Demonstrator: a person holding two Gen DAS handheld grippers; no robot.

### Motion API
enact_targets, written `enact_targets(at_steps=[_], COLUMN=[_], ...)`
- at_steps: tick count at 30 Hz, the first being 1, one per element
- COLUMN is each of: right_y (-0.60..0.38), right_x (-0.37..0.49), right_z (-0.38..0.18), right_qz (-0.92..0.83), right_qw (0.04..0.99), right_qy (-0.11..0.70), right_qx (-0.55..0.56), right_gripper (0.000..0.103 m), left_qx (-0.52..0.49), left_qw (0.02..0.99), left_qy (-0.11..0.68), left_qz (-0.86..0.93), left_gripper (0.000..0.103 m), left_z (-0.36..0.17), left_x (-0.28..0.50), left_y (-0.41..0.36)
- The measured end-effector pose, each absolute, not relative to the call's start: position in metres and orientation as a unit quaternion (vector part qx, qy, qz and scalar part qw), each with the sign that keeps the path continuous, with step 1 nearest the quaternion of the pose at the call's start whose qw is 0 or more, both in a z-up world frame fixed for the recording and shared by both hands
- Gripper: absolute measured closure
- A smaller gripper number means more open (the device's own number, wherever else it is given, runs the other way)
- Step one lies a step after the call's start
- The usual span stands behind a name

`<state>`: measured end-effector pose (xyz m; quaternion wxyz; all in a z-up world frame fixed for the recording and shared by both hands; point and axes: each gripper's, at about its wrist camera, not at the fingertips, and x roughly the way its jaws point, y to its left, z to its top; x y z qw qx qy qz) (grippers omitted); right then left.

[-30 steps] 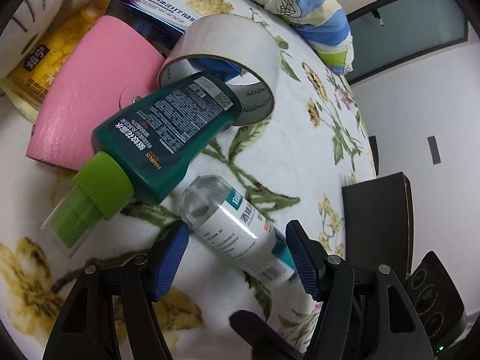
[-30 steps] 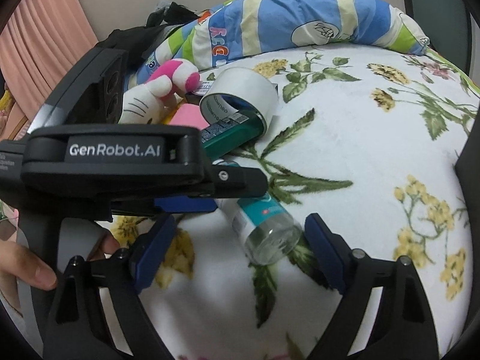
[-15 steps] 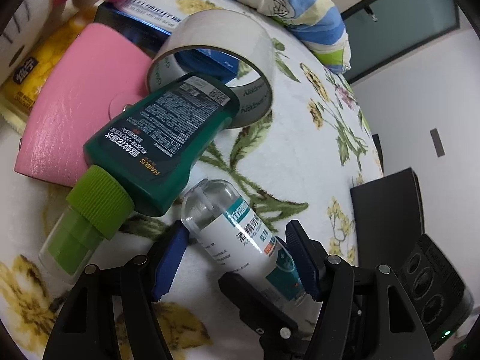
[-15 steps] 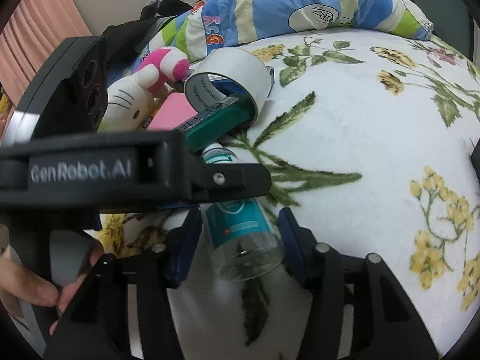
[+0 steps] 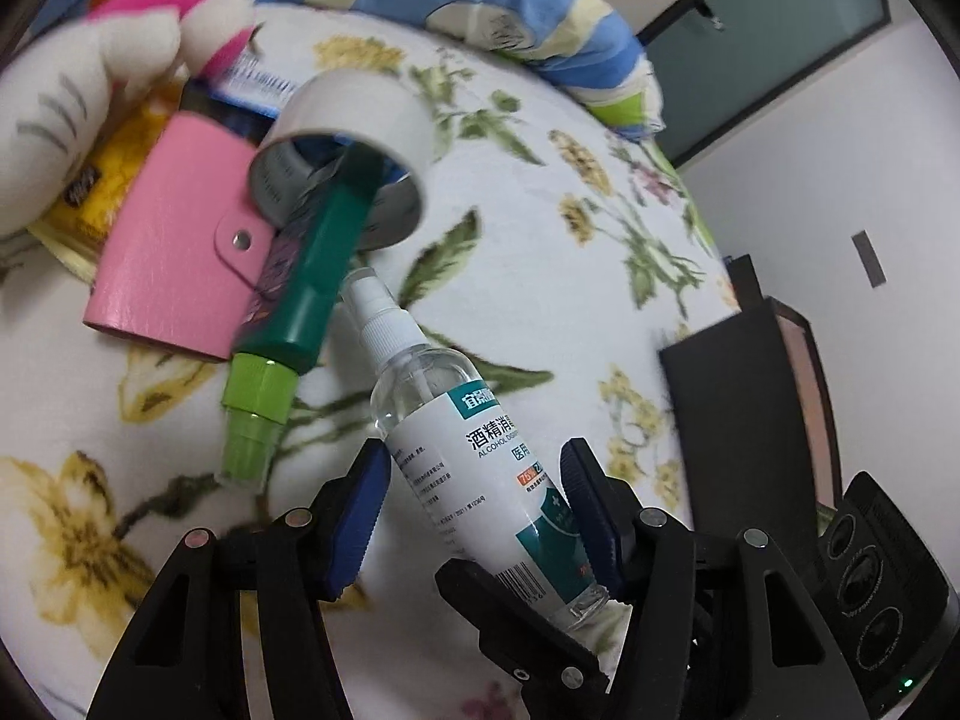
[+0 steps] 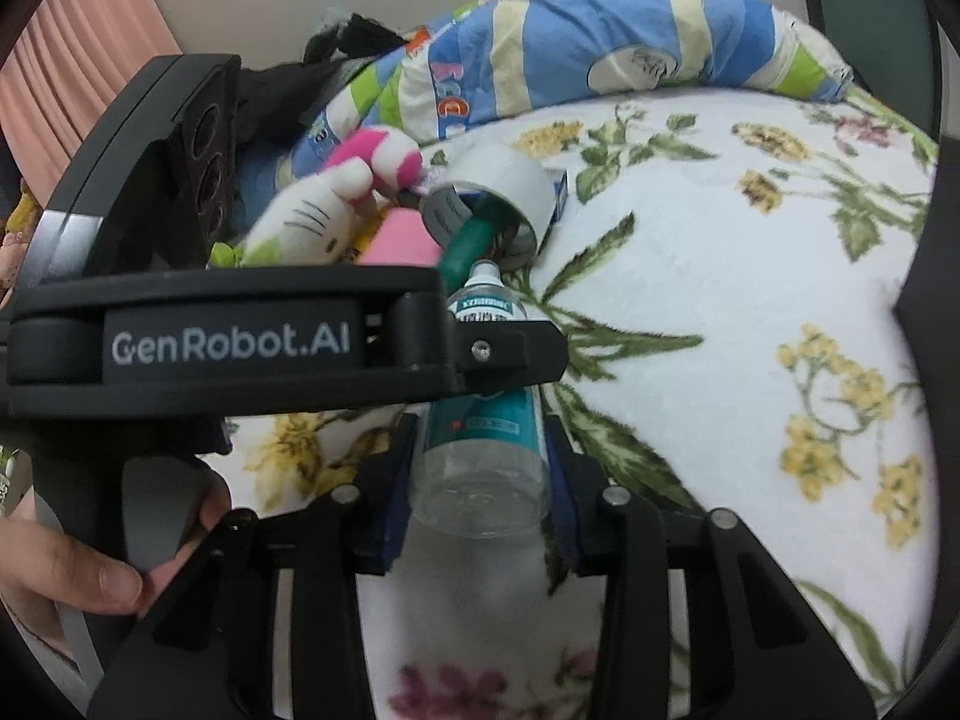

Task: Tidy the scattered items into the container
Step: 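Grasp the clear spray bottle with the left gripper, then carry the spray bottle with the left gripper over the black box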

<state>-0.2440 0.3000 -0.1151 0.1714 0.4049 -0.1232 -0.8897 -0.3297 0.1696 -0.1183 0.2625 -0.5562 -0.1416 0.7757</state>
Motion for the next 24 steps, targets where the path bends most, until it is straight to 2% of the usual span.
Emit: enact_targets(at_steps=[15, 24], right_y=[0.320, 0.345], right_x=[-0.182, -0.141], right_z=[-0.024, 0.015], right_qz=[-0.921, -0.935], right_qw=[0.161, 0.143], right_qy=[-0.112, -0.115], right_qx=[0.336, 0.303], right_gripper=[0.063, 0.063], left_qx=[-0.495, -0.470], left_qw=[0.297, 0.320], left_qy=[-0.124, -0.110], left_qz=[0.807, 0.815], left_gripper=[0.043, 0.043], left_z=[-0.013, 0.030], left_x=[-0.274, -0.237], left_y=[0.188, 0.216])
